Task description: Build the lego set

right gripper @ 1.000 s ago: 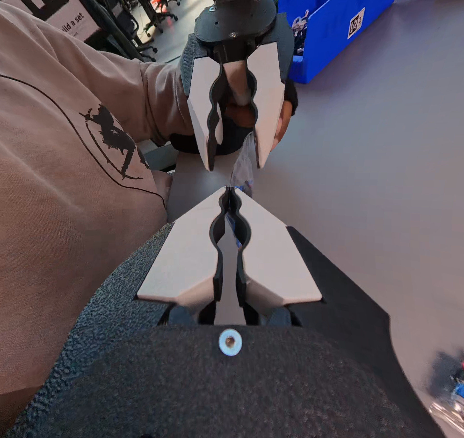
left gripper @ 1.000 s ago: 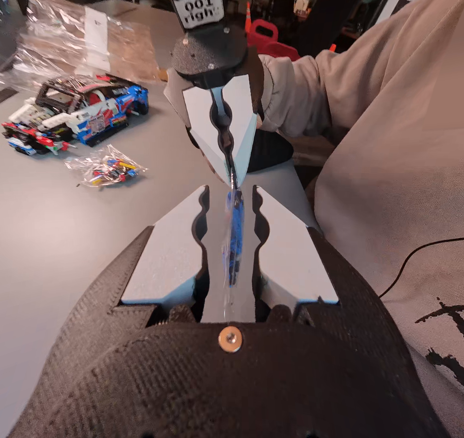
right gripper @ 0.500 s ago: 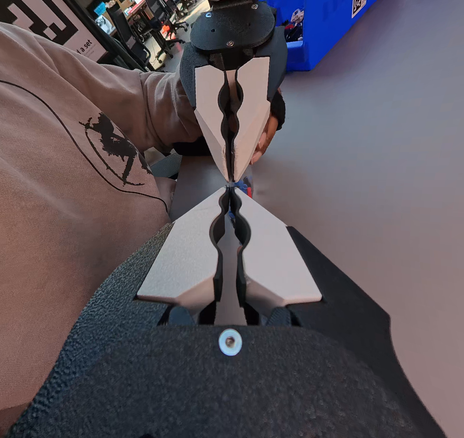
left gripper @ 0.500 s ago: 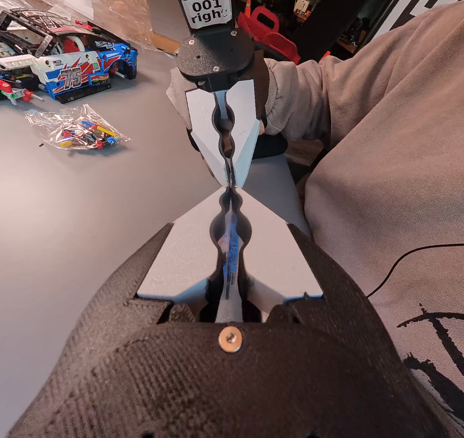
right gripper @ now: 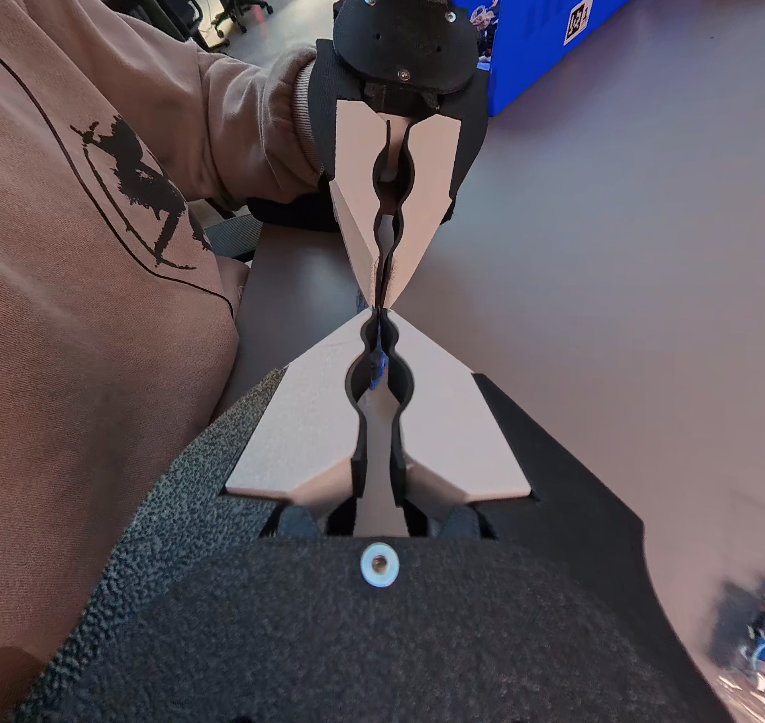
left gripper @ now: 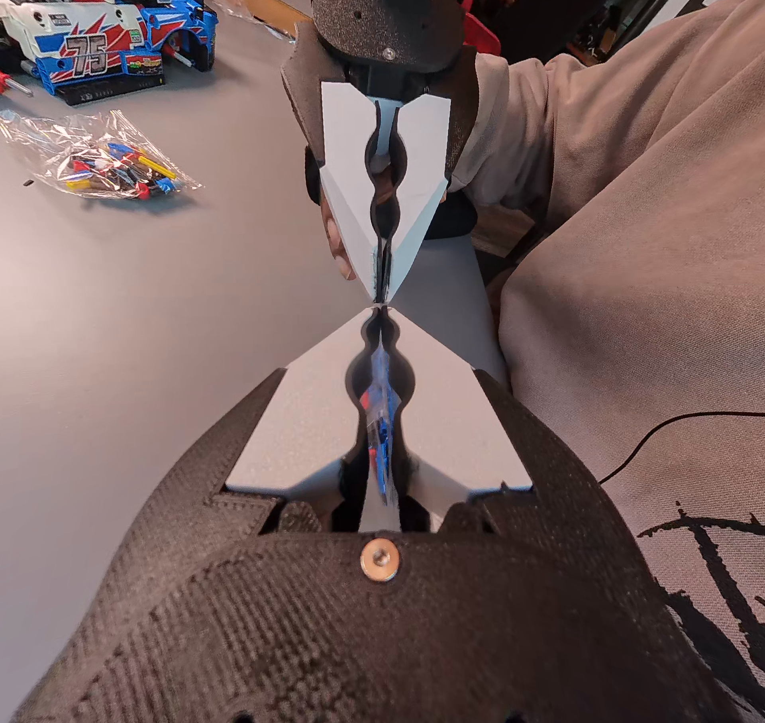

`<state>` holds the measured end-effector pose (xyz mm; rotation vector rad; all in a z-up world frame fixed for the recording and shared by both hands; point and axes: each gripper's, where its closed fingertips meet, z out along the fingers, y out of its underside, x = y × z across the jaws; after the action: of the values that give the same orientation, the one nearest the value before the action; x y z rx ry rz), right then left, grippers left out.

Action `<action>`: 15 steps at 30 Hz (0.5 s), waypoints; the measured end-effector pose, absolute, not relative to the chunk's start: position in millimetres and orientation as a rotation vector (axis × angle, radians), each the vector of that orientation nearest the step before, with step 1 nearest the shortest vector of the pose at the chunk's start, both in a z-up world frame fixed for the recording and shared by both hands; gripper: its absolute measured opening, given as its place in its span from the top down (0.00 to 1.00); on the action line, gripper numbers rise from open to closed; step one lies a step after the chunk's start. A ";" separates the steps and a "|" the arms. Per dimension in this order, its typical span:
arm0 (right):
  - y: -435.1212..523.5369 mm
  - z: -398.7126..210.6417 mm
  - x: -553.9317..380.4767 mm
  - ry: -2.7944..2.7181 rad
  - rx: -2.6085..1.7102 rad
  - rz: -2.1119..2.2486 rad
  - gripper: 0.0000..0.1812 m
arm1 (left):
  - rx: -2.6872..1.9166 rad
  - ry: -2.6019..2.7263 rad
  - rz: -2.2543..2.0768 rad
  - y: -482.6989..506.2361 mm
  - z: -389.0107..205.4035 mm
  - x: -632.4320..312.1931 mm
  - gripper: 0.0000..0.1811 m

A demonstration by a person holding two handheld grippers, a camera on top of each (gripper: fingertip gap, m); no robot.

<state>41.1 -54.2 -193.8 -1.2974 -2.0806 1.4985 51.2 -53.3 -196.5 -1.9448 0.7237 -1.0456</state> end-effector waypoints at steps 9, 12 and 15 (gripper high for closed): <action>-55.7 -193.0 43.0 -2.015 -1.499 1.655 1.00 | -1.904 0.767 -0.915 -54.0 -195.2 52.9 1.00; -54.5 -191.9 43.8 -1.970 -1.573 1.707 1.00 | -1.891 0.745 -0.915 -53.3 -193.2 54.3 1.00; -56.6 -190.1 45.5 -1.893 -1.694 1.855 1.00 | -1.839 0.851 -0.761 -55.6 -190.3 57.3 1.00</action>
<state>45.5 -56.6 -190.1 -1.6940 -1.8932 1.8554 57.3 -55.6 -190.3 -1.8393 0.8513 -0.7606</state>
